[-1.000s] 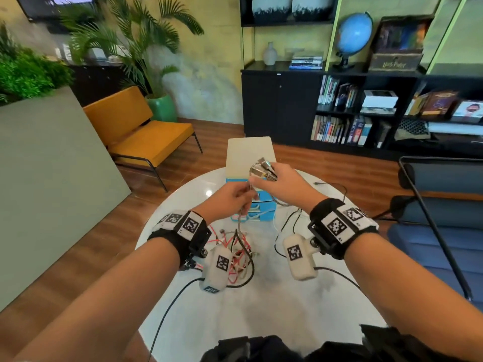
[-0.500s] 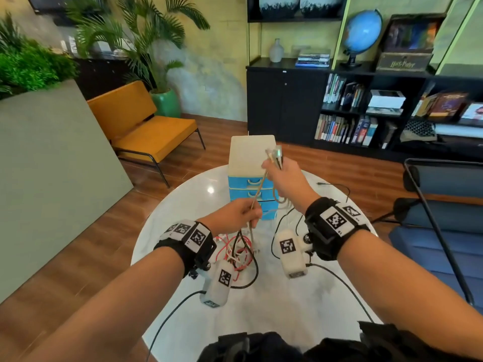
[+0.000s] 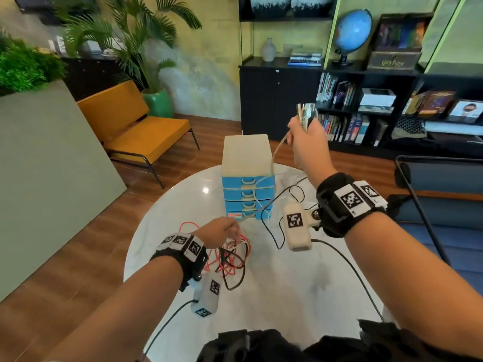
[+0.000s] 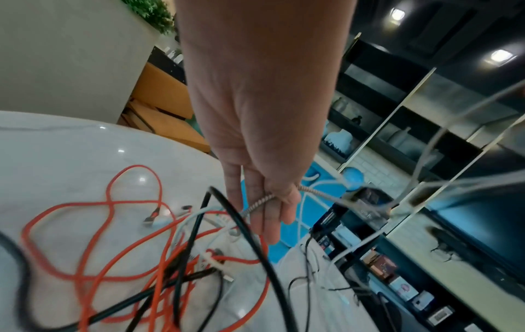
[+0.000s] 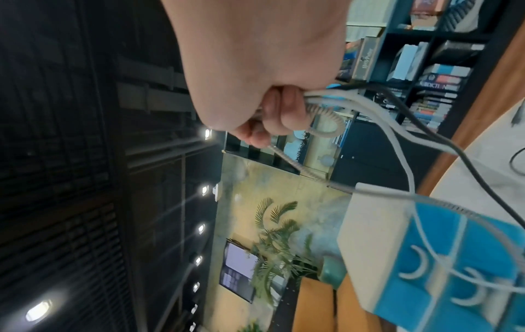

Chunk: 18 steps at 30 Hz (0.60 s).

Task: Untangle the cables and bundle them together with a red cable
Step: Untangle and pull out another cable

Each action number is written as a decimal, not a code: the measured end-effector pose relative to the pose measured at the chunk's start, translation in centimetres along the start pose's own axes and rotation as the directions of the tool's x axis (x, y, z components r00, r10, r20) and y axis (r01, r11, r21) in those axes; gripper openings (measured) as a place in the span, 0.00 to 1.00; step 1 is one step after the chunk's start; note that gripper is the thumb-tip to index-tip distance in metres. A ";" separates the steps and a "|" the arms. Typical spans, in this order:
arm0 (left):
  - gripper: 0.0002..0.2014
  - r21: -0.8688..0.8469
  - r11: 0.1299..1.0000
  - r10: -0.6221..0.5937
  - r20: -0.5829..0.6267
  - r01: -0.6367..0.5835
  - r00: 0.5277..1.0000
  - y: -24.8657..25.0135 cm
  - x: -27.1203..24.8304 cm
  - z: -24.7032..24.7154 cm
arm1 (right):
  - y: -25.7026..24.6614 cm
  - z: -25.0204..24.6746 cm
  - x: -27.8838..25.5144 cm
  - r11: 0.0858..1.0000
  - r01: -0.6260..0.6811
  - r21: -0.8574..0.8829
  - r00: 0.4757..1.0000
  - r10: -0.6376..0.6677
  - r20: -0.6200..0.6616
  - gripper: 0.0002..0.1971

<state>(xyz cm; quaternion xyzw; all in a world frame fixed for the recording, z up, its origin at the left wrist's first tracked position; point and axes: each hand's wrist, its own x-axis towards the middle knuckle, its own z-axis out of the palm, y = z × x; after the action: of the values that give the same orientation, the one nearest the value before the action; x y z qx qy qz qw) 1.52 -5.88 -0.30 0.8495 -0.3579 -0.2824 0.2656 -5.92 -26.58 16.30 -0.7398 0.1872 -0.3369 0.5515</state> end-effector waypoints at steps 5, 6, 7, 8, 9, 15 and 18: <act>0.09 -0.164 0.982 0.059 -0.220 -0.097 0.974 4.3 -0.3 -3.4 | 2.8 0.9 -2.2 0.928 -0.045 -0.370 0.959 0.144 0.245 0.07; 0.09 -0.208 0.969 0.075 -0.261 -0.132 0.962 5.5 -0.4 -4.0 | 3.3 1.3 -2.8 0.916 -0.062 -0.397 0.935 0.192 0.298 0.14; 0.09 -0.247 0.955 0.089 -0.298 -0.167 0.950 6.6 -0.6 -4.6 | 3.7 1.6 -3.4 0.907 -0.091 -0.411 0.908 0.245 0.340 0.18; 0.09 -0.274 0.941 0.103 -0.324 -0.198 0.940 7.5 -0.7 -5.1 | 4.0 2.0 -3.9 0.905 -0.115 -0.410 0.888 0.279 0.367 0.19; 0.08 -0.284 0.933 0.119 -0.333 -0.220 0.935 8.4 -0.8 -5.5 | 4.0 2.3 -4.4 0.907 -0.143 -0.397 0.872 0.305 0.384 0.18; 0.08 -0.235 0.947 0.168 -0.220 -0.219 0.961 9.4 -1.0 -5.4 | 3.5 3.1 -4.8 0.949 -0.156 -0.275 0.875 0.262 0.406 0.10; 0.14 -0.255 0.932 0.209 -0.206 -0.258 0.956 8.9 -0.9 -4.6 | 3.3 3.2 -4.9 0.954 -0.134 -0.269 0.887 0.237 0.397 0.11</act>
<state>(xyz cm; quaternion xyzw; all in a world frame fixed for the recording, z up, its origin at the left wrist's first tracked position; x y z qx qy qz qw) -0.01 -9.43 8.94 0.7763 -0.3885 -0.2205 0.4447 -6.74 -22.25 11.20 -0.8334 0.1712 -0.0888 0.5179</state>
